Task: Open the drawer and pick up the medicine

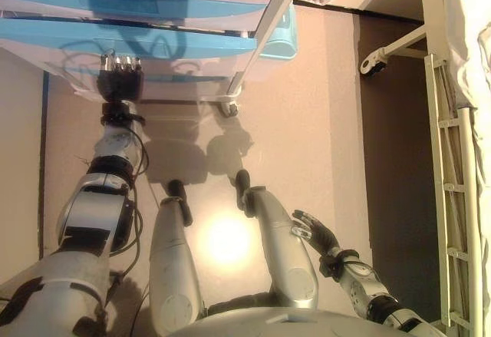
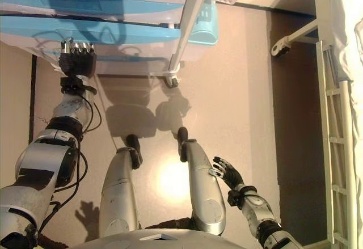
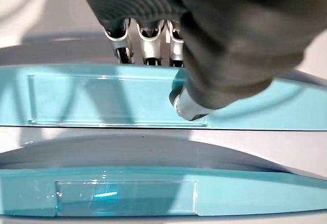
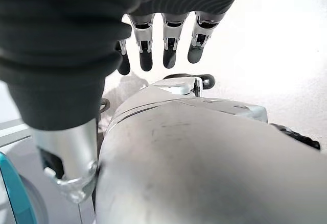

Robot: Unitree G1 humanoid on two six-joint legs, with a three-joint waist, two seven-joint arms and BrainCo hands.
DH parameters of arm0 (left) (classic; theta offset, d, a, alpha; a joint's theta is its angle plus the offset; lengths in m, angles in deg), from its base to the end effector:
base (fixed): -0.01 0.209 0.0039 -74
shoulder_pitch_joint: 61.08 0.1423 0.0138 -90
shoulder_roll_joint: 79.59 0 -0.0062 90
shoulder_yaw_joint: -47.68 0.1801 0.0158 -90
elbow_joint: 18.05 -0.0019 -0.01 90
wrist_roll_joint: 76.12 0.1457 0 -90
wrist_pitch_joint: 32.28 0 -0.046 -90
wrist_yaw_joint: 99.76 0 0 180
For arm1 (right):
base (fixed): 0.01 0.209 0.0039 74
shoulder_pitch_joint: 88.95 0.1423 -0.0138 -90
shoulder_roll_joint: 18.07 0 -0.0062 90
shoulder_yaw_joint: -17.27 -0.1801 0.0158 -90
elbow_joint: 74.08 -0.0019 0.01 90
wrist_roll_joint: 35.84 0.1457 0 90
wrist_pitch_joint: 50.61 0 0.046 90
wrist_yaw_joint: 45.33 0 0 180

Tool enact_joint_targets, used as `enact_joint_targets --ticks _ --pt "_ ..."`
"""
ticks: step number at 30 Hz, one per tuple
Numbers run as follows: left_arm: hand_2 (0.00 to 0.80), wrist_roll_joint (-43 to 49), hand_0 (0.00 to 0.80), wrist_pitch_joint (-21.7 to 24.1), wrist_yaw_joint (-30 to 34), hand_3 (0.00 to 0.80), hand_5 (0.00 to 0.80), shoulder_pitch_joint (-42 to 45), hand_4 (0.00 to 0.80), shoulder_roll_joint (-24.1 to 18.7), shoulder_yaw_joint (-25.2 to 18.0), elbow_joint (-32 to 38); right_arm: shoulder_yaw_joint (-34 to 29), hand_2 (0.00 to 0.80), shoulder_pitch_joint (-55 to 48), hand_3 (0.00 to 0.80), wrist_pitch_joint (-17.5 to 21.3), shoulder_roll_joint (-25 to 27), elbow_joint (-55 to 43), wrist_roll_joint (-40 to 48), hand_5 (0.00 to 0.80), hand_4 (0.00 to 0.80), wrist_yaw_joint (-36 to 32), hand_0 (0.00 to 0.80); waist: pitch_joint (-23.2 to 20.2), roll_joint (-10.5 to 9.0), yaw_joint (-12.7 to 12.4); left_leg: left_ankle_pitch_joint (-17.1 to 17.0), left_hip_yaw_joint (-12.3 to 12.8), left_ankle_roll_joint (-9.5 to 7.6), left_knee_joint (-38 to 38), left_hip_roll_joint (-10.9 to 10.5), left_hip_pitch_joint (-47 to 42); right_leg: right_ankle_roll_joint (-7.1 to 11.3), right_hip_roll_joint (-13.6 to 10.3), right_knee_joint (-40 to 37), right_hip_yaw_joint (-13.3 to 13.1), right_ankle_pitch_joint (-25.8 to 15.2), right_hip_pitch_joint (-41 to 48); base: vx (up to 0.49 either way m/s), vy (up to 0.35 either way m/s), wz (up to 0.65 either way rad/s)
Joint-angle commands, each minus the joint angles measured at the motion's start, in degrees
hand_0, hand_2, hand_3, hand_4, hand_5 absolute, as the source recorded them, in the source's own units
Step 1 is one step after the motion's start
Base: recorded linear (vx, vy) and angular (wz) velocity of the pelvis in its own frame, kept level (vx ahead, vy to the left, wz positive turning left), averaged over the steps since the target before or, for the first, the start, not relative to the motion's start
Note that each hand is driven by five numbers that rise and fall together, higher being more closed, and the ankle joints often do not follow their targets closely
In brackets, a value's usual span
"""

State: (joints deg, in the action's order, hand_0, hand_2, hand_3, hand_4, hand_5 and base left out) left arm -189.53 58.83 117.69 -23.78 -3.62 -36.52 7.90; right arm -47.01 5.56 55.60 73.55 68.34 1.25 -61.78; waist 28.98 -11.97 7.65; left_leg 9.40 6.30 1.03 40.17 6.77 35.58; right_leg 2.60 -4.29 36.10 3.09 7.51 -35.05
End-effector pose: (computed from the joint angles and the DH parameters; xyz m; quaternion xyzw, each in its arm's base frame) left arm 0.3451 0.2601 0.1312 -0.6231 -0.2456 -0.1078 0.7347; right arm 0.1536 -0.1973 -0.0825 0.0888 0.3008 0.1206 0.9419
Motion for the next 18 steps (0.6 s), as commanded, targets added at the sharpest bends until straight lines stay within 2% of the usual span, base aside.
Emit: enact_joint_targets --ticks 1,8,18 --pt "0.8 1.6 0.8 -1.59 8.28 0.8 0.8 -2.56 0.8 -1.48 -0.47 6.93 2.11 0.0 -3.53 0.0 -0.36 2.3 -1.47 0.69 0.0 0.0 0.91 0.0 -2.57 2.57 -0.11 5.35 2.85 -1.95 -2.56 -3.07 -2.85 1.39 2.28 -2.75 1.5 -1.86 1.06 0.0 0.0 0.0" --pt "0.8 3.8 0.8 -2.71 9.83 0.8 0.8 3.77 0.8 1.19 -1.74 5.89 1.75 0.0 -3.75 0.0 -0.57 2.03 -2.76 0.41 0.0 0.0 2.23 0.0 -2.38 3.02 -0.81 4.77 2.83 -1.82 -3.83 -3.53 -3.89 1.32 2.14 -3.19 1.98 -1.41 2.05 -0.002 0.001 0.01" --pt "0.8 9.44 0.8 -4.48 16.95 0.8 0.8 16.03 0.8 6.24 -3.73 4.14 0.4 0.0 -4.75 0.0 -0.69 1.4 -4.65 -0.8 0.0 0.0 3.62 0.0 -2.11 3.37 -2.43 3.63 2.7 -1.64 -6.45 -4.06 -6.14 1.24 1.54 -4.58 3.12 -0.79 4.57 -0.004 -0.002 0.03"
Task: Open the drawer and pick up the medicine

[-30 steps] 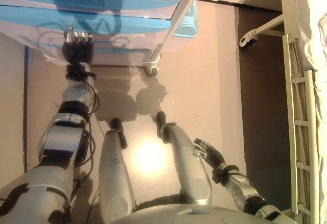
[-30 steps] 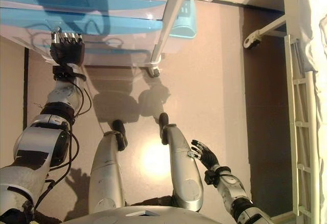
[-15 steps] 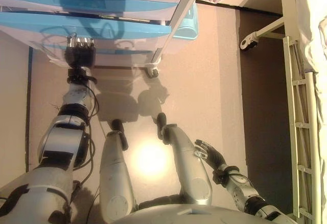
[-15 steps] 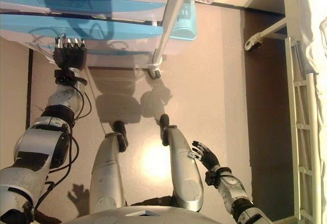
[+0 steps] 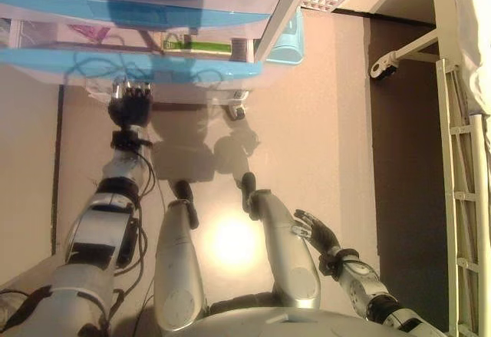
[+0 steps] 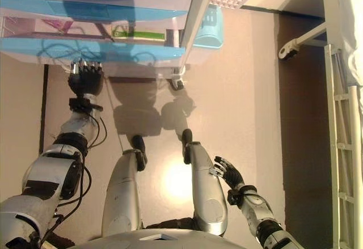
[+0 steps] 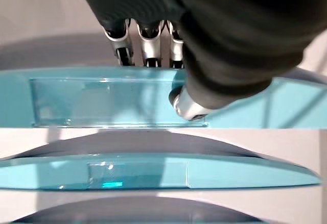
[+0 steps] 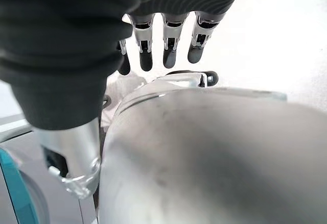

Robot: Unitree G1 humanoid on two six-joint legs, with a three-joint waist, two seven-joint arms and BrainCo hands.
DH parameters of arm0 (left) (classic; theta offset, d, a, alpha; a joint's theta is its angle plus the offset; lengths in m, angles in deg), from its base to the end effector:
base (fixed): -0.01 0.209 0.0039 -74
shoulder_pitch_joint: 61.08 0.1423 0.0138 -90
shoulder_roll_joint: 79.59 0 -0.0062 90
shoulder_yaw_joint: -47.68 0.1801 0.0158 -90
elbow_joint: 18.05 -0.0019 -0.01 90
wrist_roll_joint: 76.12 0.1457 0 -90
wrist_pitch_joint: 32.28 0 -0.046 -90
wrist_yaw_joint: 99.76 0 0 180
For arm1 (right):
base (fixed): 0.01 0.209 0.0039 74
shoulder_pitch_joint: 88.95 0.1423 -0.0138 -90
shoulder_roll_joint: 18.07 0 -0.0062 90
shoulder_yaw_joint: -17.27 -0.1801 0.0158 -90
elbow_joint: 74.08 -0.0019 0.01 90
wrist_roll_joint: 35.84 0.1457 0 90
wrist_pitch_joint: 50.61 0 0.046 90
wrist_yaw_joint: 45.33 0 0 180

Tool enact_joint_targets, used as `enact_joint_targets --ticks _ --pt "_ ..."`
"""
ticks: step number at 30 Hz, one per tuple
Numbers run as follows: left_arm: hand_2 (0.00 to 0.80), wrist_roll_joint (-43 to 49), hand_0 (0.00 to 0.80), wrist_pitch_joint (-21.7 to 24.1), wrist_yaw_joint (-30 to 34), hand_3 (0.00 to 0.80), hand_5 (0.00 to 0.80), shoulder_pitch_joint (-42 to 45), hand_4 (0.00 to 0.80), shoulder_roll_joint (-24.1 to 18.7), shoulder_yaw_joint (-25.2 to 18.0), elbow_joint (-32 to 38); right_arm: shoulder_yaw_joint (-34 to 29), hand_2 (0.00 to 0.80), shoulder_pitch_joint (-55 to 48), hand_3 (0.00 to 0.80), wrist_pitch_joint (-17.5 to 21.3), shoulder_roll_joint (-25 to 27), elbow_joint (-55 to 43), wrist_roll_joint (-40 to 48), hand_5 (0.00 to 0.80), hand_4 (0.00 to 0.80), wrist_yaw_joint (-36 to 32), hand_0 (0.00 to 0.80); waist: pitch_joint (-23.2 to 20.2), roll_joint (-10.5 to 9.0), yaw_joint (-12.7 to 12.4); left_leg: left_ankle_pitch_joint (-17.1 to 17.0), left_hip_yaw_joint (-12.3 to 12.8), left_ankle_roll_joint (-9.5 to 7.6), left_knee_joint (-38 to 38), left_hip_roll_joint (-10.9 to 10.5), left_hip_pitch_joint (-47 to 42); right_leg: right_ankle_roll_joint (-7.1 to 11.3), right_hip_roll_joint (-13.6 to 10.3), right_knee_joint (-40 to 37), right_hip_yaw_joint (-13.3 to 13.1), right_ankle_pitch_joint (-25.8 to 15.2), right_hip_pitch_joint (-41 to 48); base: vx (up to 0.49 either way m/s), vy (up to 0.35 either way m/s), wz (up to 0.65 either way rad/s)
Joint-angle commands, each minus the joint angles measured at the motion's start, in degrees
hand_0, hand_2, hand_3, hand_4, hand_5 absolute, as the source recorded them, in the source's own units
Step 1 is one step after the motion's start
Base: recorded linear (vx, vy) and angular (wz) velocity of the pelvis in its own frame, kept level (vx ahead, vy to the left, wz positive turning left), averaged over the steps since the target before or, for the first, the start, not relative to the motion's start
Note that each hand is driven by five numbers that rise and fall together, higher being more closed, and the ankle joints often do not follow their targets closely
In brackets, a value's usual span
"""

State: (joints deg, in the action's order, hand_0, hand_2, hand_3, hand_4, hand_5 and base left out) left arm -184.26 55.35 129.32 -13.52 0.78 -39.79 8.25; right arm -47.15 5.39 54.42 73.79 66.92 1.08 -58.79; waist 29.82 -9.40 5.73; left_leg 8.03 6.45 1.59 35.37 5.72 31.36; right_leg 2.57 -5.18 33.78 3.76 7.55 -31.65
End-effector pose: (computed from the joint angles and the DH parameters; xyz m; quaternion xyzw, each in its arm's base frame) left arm 0.3180 0.2531 0.0665 -0.6244 -0.2252 -0.1423 0.7343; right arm 0.1553 -0.1965 -0.0808 0.0825 0.3037 0.1006 0.9438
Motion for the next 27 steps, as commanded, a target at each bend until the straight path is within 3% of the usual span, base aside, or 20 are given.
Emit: enact_joint_targets --ticks 1,8,15,27 --pt "0.8 4.41 0.8 -1.07 6.03 0.8 0.8 6.93 0.8 2.34 -0.56 3.71 0.35 0.0 -4.64 0.0 0.37 1.1 -3.47 -0.66 0.0 0.0 0.77 0.0 -2.93 0.8 -0.72 4.9 2.44 -2.19 -1.81 -3.13 -2.06 1.27 2.36 -2.34 2.6 -0.8 1.39 0.0 0.0 0.0" --pt "0.8 5.87 0.8 -0.69 10.22 0.8 0.8 15.02 0.8 6.25 -2.01 2.86 -0.86 0.0 -4.96 0.0 -0.24 0.89 -4.68 -1.22 0.0 0.0 1.19 0.0 -2.74 0.3 -2.34 4.11 1.59 -2.08 -2.67 -3.54 -2.77 1.18 1.99 -2.28 3.91 -0.25 2.79 -0.008 -0.011 0.04" --pt "0.8 6.28 0.8 0.46 8.43 0.8 0.8 18.1 0.8 8.12 -3.82 1.22 -1.25 0.0 -4.83 0.0 -0.91 0.48 -5.02 -1.59 0.0 0.0 0.99 0.0 -2.92 -0.65 -3.38 3.64 0.59 -2.03 -2.44 -3.41 -2.41 1.03 1.89 -0.67 4.76 0.57 2.75 -0.005 -0.024 0.06" --pt "0.8 3.75 0.8 1.08 8.78 0.8 0.8 22.04 0.8 10.24 -4.21 2.96 -2.35 0.0 -4.66 0.0 -1.19 0.43 -4.71 -2.24 0.0 0.0 0.67 0.0 -2.97 -0.63 -4.65 3.06 -0.21 -1.8 -2.34 -3.57 -2.14 0.9 1.37 0.16 5.8 1.04 2.97 0.0 0.0 0.0"
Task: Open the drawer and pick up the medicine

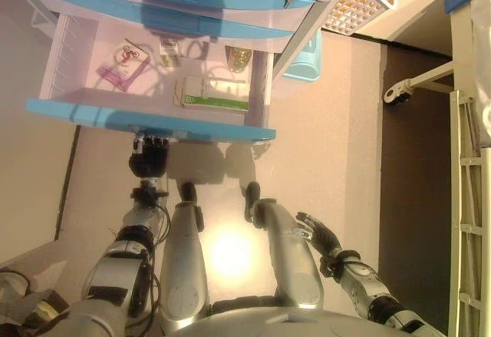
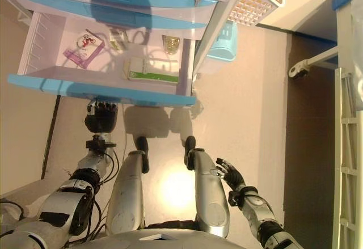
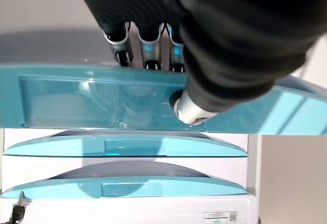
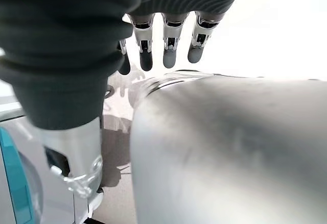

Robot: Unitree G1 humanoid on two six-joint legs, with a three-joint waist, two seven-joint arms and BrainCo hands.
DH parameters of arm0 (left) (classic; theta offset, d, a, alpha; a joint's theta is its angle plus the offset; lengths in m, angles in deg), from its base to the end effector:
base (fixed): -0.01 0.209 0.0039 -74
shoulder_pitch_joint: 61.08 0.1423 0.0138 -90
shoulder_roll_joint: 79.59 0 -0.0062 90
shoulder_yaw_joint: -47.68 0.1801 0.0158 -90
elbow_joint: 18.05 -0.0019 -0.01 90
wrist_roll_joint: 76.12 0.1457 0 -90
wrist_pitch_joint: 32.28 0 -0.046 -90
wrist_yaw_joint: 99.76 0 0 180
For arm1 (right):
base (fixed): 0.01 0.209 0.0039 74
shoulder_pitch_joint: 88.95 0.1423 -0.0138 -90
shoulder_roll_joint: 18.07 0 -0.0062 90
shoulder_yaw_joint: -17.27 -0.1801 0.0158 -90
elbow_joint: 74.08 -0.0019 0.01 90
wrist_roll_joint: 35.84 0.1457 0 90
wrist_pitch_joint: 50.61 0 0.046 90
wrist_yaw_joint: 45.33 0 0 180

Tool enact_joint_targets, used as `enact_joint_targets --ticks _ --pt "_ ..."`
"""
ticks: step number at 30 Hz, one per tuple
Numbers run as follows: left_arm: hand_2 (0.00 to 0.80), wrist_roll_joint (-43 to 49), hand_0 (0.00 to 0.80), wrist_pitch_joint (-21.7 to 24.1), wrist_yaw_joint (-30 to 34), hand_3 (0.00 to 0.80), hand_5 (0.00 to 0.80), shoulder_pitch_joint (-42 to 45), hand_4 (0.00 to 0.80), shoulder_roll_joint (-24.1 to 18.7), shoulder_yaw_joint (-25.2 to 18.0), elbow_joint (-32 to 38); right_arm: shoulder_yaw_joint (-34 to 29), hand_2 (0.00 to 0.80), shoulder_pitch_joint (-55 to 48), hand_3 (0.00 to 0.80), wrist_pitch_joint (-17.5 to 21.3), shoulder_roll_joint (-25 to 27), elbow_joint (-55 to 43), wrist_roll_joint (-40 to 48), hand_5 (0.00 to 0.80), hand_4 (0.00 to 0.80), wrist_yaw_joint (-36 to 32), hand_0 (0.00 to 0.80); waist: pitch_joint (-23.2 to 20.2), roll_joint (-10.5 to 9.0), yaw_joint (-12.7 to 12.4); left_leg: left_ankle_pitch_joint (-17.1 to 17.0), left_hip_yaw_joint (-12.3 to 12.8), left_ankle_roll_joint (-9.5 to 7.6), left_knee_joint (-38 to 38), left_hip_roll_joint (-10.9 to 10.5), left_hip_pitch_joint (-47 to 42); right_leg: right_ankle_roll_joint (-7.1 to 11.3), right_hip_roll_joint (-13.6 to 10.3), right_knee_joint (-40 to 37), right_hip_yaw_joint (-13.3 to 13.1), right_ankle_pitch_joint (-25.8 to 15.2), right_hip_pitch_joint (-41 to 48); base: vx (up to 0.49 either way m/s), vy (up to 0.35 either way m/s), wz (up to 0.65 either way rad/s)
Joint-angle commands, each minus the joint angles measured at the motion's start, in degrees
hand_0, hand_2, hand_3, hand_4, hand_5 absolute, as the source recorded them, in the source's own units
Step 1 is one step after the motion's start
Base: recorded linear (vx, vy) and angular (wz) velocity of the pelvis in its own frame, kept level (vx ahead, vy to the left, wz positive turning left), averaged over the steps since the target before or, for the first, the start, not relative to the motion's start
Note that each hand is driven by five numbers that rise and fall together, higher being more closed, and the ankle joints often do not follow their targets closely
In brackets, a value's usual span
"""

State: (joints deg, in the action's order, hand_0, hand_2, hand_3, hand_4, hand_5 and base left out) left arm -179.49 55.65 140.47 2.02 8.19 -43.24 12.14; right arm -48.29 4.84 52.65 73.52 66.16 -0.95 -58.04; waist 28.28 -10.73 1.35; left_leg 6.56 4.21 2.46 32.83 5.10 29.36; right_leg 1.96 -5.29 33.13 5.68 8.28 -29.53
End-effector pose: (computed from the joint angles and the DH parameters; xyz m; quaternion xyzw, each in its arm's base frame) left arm 0.2612 0.2341 -0.0125 -0.6411 -0.2112 -0.1403 0.7243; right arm 0.1539 -0.1959 -0.0813 0.0753 0.3153 0.0981 0.9409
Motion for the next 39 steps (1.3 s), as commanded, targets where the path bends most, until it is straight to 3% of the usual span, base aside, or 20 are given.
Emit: enact_joint_targets --ticks 1,34,36,39 --pt "0.8 -1.4 0.8 0.85 -2.52 0.8 0.8 6.83 0.8 2.98 -0.84 -0.85 -1.32 0.0 -4.12 0.0 0.45 0.66 -4.07 -0.27 0.0 0.0 0.02 0.0 -1.42 0.7 -0.33 4.57 1.98 -2.67 0.26 -2.97 -0.15 1.5 1.46 0.94 3.92 0.39 0.86 0.0 0.0 0.0" --pt "0.8 -0.48 0.8 -0.4 -10.44 0.8 0.8 12.34 0.8 3.88 -2.03 -3.67 -2.84 0.0 -3.92 0.0 3.32 0.06 -1.15 -0.06 0.0 0.0 -1.66 0.0 -0.48 0.26 -2.29 4.69 1.21 -2.48 1.67 -3.04 1.83 0.94 1.12 2.85 5.76 0.59 -0.64 0.0 0.0 0.0" --pt "0.0 0.11 0.0 -0.05 -11.55 0.0 0.0 12.25 0.0 3.82 -1.94 -3.95 -2.8 0.0 -3.82 0.0 3.28 0.06 -0.99 0.13 0.0 0.0 -1.84 0.0 -0.53 0.07 -2.38 4.87 1.06 -2.48 2.16 -3.05 2.14 0.88 1.11 3.05 5.85 0.64 -0.73 0.0 0.0 0.0" --pt "0.0 0.97 0.0 0.07 -12.44 0.0 0.0 11.71 0.0 3.6 -1.99 -4.3 -2.71 0.0 -3.73 0.0 3.23 0.07 -0.67 0.04 0.0 0.0 -1.99 0.0 -0.54 -0.01 -2.27 5.03 0.95 -2.53 2.68 -3.0 2.42 0.77 1.21 3.63 5.79 0.8 -1.06 0.006 0.007 0.07"
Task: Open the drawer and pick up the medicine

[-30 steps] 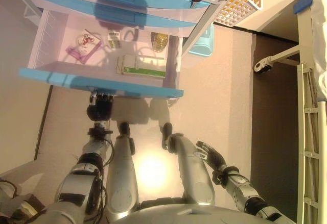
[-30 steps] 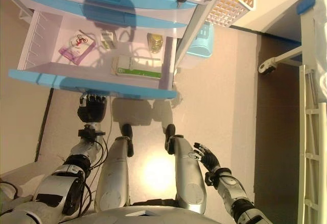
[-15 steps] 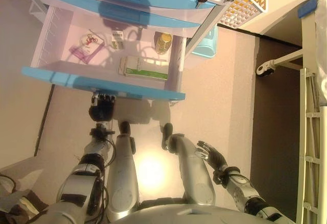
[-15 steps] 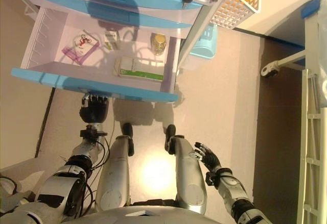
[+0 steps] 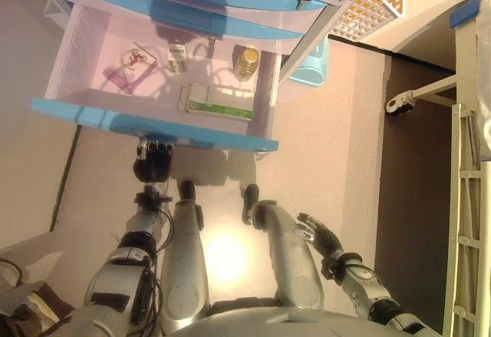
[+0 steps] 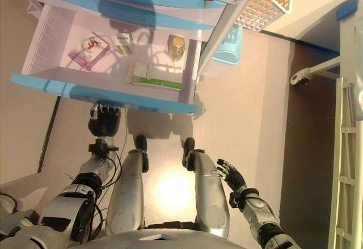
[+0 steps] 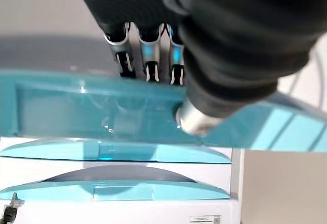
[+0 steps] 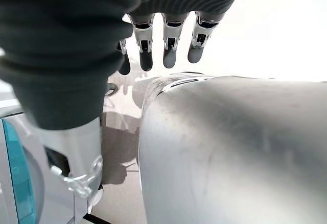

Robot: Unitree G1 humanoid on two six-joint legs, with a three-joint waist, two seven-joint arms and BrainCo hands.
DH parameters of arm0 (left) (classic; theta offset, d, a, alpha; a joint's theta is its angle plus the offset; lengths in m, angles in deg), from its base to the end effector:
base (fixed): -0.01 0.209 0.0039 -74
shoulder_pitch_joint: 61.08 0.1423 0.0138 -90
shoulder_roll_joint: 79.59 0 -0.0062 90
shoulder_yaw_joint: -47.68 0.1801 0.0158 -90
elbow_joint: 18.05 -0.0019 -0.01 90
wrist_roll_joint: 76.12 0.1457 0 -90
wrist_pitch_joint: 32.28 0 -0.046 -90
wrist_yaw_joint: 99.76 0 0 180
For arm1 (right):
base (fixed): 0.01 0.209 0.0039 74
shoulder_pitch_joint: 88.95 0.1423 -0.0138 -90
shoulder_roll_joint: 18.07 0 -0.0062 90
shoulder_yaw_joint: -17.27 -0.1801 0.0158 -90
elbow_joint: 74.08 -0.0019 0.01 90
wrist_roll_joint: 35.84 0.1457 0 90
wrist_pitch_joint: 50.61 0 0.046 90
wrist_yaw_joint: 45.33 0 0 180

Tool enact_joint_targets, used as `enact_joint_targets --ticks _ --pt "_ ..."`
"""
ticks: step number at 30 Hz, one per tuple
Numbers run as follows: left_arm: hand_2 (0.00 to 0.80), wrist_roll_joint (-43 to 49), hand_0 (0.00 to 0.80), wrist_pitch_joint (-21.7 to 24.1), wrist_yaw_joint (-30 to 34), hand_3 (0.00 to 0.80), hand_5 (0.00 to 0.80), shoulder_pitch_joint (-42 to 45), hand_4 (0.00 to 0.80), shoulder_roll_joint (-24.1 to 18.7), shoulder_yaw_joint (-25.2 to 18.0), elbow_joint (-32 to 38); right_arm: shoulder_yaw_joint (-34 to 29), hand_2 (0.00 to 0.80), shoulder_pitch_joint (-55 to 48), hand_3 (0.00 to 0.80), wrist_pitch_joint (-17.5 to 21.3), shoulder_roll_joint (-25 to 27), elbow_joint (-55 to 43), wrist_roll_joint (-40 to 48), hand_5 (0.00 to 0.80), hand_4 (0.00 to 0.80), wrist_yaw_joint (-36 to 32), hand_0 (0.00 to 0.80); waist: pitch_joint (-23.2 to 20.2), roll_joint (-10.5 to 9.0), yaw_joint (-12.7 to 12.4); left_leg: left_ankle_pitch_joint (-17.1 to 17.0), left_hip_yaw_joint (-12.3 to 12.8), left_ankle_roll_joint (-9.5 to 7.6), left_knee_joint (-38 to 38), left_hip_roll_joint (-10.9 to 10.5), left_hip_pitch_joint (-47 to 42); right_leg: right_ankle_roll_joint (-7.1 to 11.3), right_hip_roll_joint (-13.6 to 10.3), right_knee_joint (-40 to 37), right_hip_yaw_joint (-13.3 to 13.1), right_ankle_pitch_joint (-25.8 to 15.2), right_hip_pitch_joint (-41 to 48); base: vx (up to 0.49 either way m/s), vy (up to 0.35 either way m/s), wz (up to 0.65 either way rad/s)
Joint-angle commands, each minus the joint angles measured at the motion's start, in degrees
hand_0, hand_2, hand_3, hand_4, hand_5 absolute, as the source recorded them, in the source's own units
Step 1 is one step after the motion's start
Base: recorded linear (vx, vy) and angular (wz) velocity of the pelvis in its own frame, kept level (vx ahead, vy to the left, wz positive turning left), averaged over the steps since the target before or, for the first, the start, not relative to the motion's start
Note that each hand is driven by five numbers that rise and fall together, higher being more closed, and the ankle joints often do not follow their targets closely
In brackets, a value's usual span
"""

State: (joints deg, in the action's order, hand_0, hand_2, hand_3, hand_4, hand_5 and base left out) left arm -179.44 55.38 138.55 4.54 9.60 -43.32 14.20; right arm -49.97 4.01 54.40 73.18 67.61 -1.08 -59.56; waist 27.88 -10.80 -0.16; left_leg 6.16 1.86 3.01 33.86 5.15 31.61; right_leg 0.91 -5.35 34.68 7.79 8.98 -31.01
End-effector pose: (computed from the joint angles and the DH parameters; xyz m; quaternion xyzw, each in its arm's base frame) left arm 0.2531 0.2274 -0.0206 -0.6550 -0.1942 -0.1267 0.7192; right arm 0.1480 -0.2006 -0.0840 0.0828 0.3115 0.0913 0.9422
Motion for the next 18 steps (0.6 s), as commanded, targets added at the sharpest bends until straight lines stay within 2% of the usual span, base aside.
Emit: enact_joint_targets --ticks 1,18 --pt "0.0 1.04 0.0 0.32 -10.94 0.0 0.0 9.02 0.0 2.14 -1.9 -6.5 -1.06 0.0 -2.95 0.0 1.46 0.4 -2.06 0.0 0.0 0.0 -0.5 0.0 -0.14 0.07 -0.68 5.5 3.3 -3.12 1.82 -3.02 0.22 1.8 1.28 2.33 3.63 0.17 0.29 0.019 0.019 0.05" --pt "0.0 -0.38 0.0 1.11 -27.86 0.0 0.0 3.61 0.0 -1.04 -5.22 -13.93 -0.31 0.0 -3.0 0.0 -0.22 0.89 -1.82 -2.28 0.0 0.0 -0.98 0.0 -2.19 -0.35 1.21 6.66 3.53 -3.47 5.39 -2.6 1.44 1.72 1.57 5.08 2.68 0.96 -1.21 0.022 0.018 0.0"
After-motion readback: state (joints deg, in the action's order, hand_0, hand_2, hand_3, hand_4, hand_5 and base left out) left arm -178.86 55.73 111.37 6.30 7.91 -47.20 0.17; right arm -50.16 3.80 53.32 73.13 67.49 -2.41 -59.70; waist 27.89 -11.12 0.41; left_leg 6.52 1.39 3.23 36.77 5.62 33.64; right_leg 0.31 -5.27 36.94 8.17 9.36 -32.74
